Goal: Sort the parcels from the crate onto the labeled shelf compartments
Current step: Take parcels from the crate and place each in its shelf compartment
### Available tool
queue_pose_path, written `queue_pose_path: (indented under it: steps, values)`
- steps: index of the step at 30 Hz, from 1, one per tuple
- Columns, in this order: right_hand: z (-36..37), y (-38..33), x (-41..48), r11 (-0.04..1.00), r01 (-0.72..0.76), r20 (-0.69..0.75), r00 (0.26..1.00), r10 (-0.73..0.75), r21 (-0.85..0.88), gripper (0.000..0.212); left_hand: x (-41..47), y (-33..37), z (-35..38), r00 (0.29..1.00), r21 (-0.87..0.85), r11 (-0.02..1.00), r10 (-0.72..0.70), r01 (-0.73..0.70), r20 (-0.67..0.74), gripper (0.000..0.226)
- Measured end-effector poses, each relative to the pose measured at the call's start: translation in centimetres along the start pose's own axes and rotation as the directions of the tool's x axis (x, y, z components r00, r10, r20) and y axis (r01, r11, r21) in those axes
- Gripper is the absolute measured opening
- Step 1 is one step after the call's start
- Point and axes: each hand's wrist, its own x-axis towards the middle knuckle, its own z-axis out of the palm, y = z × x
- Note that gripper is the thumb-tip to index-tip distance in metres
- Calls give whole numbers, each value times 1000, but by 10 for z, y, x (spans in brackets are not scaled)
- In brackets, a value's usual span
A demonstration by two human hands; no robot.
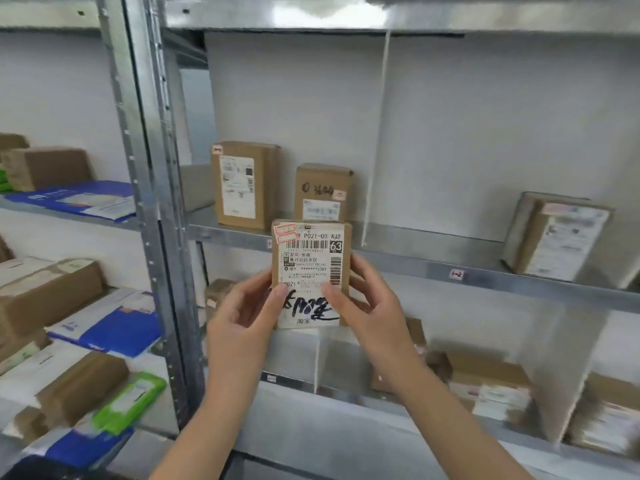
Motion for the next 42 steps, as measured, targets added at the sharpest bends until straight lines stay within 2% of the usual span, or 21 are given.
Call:
queue_pose_path:
  steps: [8,14,19,23,30,33,37,40,42]
  values:
    - [-93,-10,0,987,26,-182,982,-56,-161,60,10,-6,97,966,-71,997,41,-23,257,30]
    - [-141,-6,40,958,37,-183,979,-92,-284,60,50,-34,153,930,-29,998,58,-51,364,20]
    - [-156,6,70,926,12,-185,979,-88,-378,58,87,-60,180,896,-1,1000,10,-10,445,26]
    - [-166,23,94,904,-25,-193,979,-64,-426,62,104,-78,193,891,9,1000,-6,2,454,25]
    - [-172,53,120,887,-40,-228,971,-75,-460,57,119,-94,200,877,60,995,46,-85,478,31]
    - [-171,58,126,881,-43,-241,967,-81,-470,62,127,-97,204,864,103,986,60,-128,499,29]
    - [-173,59,132,884,-102,-247,969,-16,-457,68,137,-97,209,862,170,972,56,-163,504,32]
    - [-174,59,129,885,-151,-257,966,36,-441,66,134,-97,205,888,177,976,33,-128,460,32]
    - [-171,57,119,876,-172,-341,940,10,-450,59,131,-96,198,924,165,980,40,-110,379,32]
